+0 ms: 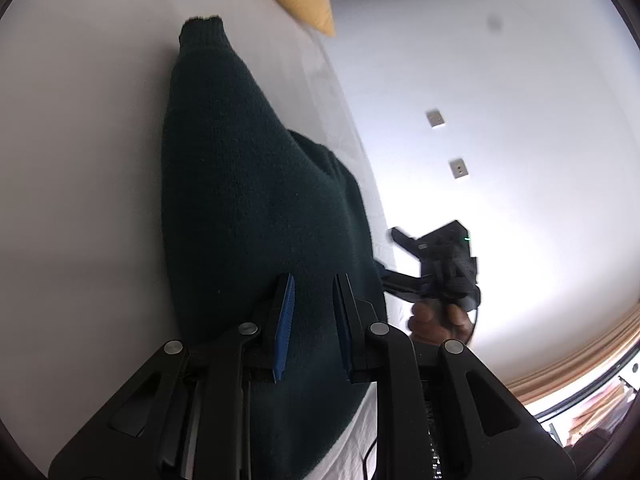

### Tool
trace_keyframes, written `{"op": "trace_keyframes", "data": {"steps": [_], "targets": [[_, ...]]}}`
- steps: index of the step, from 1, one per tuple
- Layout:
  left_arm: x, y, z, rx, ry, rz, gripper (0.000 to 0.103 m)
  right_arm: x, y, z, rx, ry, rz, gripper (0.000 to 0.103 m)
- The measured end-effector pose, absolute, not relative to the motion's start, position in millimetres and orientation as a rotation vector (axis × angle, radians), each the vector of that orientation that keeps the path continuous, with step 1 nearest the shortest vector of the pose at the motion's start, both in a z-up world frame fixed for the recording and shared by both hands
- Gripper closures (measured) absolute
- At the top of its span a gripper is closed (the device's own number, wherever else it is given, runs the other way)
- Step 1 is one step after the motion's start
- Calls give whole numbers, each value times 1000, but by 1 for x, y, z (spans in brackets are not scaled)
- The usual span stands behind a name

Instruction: Fold small clothes

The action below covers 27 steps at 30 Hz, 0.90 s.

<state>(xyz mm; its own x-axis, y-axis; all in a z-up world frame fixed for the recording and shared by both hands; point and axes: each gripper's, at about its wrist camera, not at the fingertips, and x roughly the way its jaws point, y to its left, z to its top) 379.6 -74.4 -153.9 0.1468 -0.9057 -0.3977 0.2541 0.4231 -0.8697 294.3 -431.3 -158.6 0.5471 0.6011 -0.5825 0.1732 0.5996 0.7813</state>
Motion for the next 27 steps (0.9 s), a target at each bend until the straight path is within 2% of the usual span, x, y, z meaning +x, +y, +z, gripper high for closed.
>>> {"op": "trace_keyframes", "data": {"steps": [2, 4, 5, 6, 7, 10, 12, 13, 14, 15, 17, 22, 27], "targets": [[371, -67, -145, -700, 1077, -928, 83, 299, -423, -163, 886, 1023, 316, 33], [364, -53, -138, -727, 1024, -918, 75, 302, -417, -167, 883, 1036, 360, 33], [361, -44, -137, -743, 1008, -903, 47, 301, -416, -168, 885, 1033, 371, 32], [361, -40, -137, -750, 1000, -871, 10, 302, -414, -169, 884, 1030, 385, 32], [362, -34, -139, -748, 987, -813, 4, 300, -413, -171, 876, 1032, 389, 32], [368, -38, -158, -756, 1057, -779, 4, 304, -407, -174, 847, 1050, 389, 33], [369, -45, -159, -710, 1097, -742, 9, 309, -399, -174, 813, 1072, 391, 44], [371, -51, -158, -683, 1114, -733, 10, 310, -397, -175, 795, 1089, 390, 53], [373, -57, -158, -671, 1132, -731, 16, 309, -396, -177, 787, 1101, 386, 57], [378, -64, -159, -652, 1168, -714, 34, 309, -395, -178, 784, 1101, 382, 58], [384, -79, -163, -627, 1226, -684, 54, 305, -393, -178, 773, 1106, 363, 65], [385, -104, -143, -483, 1229, -599, 62, 303, -372, -163, 625, 1118, 261, 71], [375, -111, -120, -387, 1217, -529, 73, 291, -337, -126, 358, 1085, 136, 77]]}}
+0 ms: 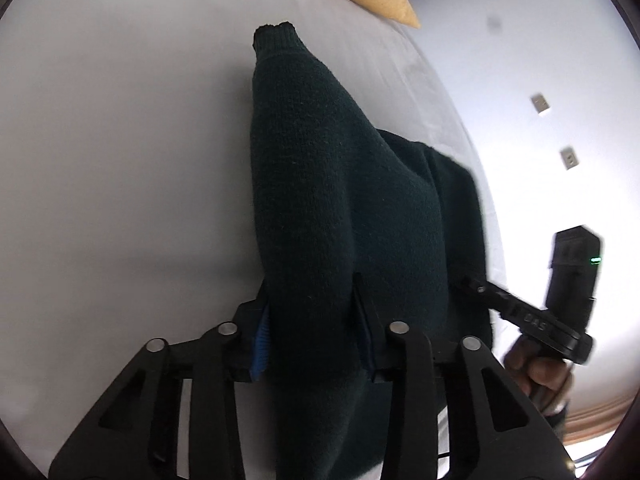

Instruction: Fold small clothes

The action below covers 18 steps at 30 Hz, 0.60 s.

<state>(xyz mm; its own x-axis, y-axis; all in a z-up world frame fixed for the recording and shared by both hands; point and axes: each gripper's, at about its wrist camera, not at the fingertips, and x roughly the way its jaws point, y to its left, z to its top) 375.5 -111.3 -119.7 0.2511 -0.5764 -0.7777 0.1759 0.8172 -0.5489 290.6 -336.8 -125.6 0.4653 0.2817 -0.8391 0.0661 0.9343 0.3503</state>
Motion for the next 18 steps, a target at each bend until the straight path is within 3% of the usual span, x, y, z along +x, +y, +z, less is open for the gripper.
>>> {"op": "trace_keyframes", "data": {"steps": [10, 18], "targets": [[301, -95, -44, -203, 1085, -397, 76, 233, -245, -63, 166, 996, 163, 79], [252, -43, -43, -175, 1066, -331, 76, 189, -175, -72, 91, 979, 199, 79]]}}
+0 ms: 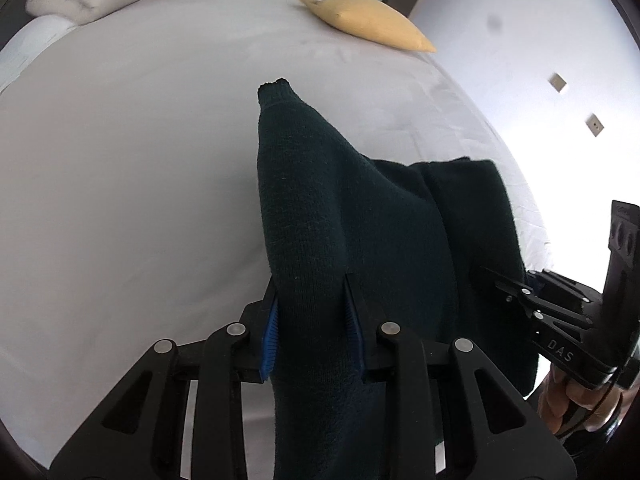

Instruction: Fold small clothes

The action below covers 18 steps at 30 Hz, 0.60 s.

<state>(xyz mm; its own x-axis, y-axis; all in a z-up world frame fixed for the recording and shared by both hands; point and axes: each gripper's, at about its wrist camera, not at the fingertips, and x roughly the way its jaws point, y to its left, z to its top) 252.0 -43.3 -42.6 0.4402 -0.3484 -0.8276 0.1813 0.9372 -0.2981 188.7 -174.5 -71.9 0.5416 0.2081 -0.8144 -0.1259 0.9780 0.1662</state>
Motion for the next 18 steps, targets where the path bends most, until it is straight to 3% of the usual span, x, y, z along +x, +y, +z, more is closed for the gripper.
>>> {"op": "trace_keyframes", "data": {"steps": [5, 10, 18], "targets": [[242, -32, -60, -190, 1072, -302, 76, 187, -153, -93, 135, 1003, 231, 79], [243, 5, -117, -305, 1095, -348, 72, 188, -176, -126, 323, 1053, 251, 77], [253, 16, -140, -343, 1083, -366, 49, 187, -236, -179, 742, 1054, 354, 68]]}}
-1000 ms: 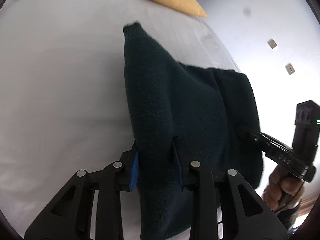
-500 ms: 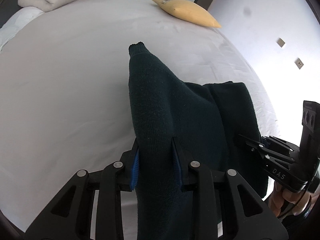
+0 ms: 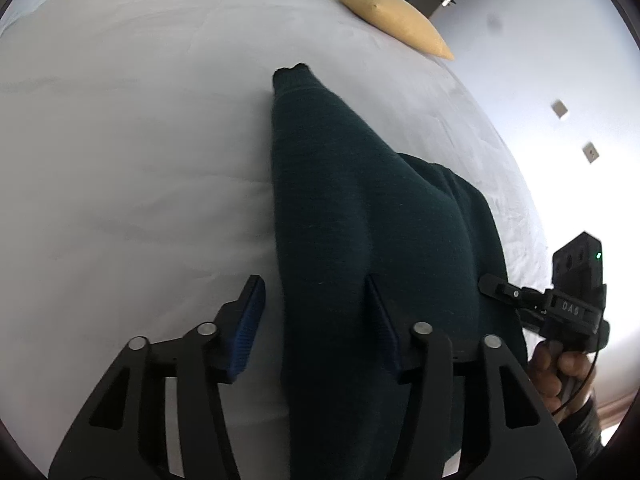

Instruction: Fold small clothes

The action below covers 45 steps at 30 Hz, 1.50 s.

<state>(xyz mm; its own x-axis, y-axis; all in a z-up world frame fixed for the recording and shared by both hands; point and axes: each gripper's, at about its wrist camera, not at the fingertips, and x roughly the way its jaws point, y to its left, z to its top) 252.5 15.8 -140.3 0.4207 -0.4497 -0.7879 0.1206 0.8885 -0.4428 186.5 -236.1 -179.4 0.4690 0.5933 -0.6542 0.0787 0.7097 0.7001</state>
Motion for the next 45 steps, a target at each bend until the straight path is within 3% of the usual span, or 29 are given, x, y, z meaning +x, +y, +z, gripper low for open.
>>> {"op": "trace_keyframes", "data": {"steps": [3, 13, 14, 18, 20, 28, 36, 45], "targets": [[249, 19, -144, -351, 1071, -354, 42, 184, -229, -180, 739, 1036, 373, 67], [220, 11, -96, -236, 910, -280, 41, 167, -234, -153, 652, 975, 230, 44], [212, 10, -86, -222, 867, -271, 38, 162, -235, -148, 637, 965, 206, 43], [174, -5, -47, -119, 672, -184, 4, 129, -238, -117, 530, 876, 107, 37], [146, -4, -29, -64, 574, -138, 0, 111, -236, -100, 479, 823, 71, 32], [61, -28, 39, 106, 272, -16, 0, 37, -214, -20, 267, 507, -24, 0], [27, -38, 75, 125, 261, -25, 0, -7, -185, 32, 150, 370, 0, 0], [42, -22, 64, 19, 506, -28, 0, -16, -167, 44, 126, 382, 6, 0]]}}
